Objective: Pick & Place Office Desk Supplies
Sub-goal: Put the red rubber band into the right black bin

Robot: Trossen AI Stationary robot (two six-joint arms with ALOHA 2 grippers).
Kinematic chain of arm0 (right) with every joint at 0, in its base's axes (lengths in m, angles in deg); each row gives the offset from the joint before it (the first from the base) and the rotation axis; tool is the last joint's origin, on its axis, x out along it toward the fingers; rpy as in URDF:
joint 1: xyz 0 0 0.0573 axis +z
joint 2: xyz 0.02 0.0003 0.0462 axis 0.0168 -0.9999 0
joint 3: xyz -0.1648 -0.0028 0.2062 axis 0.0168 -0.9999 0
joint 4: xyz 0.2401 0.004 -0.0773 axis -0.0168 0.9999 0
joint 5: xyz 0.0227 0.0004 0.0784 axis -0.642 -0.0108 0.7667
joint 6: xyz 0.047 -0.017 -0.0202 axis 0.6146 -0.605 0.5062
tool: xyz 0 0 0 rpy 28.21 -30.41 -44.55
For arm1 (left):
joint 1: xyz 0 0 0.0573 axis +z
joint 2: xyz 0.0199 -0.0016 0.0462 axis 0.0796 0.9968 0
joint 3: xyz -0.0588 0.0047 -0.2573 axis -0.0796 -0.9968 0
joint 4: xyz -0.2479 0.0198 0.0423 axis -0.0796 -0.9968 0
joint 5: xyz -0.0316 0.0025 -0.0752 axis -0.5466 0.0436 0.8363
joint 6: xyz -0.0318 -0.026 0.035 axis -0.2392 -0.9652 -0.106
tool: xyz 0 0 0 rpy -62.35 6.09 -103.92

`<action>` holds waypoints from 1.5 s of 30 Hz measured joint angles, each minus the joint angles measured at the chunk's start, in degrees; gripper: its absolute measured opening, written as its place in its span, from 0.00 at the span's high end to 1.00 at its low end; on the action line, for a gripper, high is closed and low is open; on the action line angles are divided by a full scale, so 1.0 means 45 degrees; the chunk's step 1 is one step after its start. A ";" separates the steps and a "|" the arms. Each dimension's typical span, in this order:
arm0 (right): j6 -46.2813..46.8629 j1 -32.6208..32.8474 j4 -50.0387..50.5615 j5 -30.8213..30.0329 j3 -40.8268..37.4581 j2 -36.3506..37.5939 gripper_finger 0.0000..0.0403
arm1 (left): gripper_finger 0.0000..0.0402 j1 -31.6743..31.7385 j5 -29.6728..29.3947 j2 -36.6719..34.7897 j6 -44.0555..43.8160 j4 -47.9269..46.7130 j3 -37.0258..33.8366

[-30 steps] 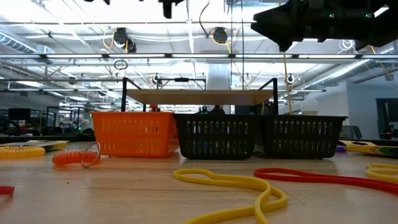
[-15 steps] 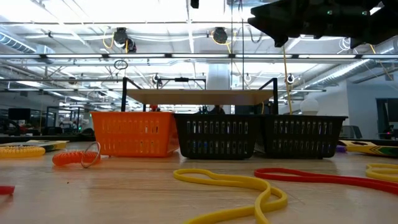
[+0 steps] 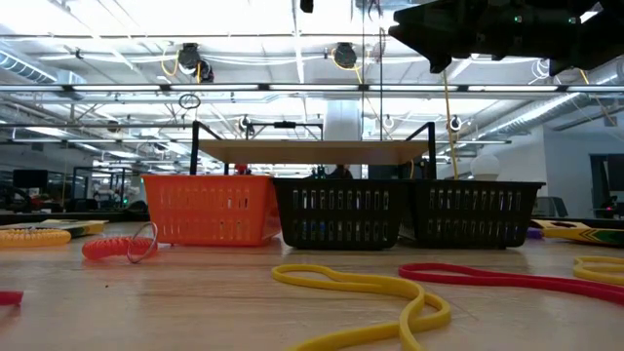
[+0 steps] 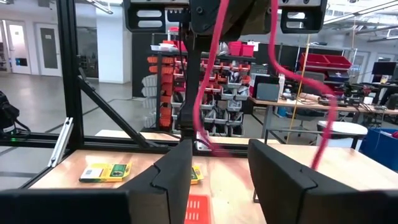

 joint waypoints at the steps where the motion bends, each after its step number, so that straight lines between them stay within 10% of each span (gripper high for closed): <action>1: 0.0005 0.0000 0.0000 0.0000 0.0000 0.0000 0.64 | 1.00 0.0000 0.0000 0.0000 0.0000 0.0000 0.0000; 45: 0.0277 0.0005 -0.0008 0.0316 -0.0010 0.0029 1.00 | 1.00 0.0407 -0.0024 -0.0832 0.0165 -0.2718 0.0000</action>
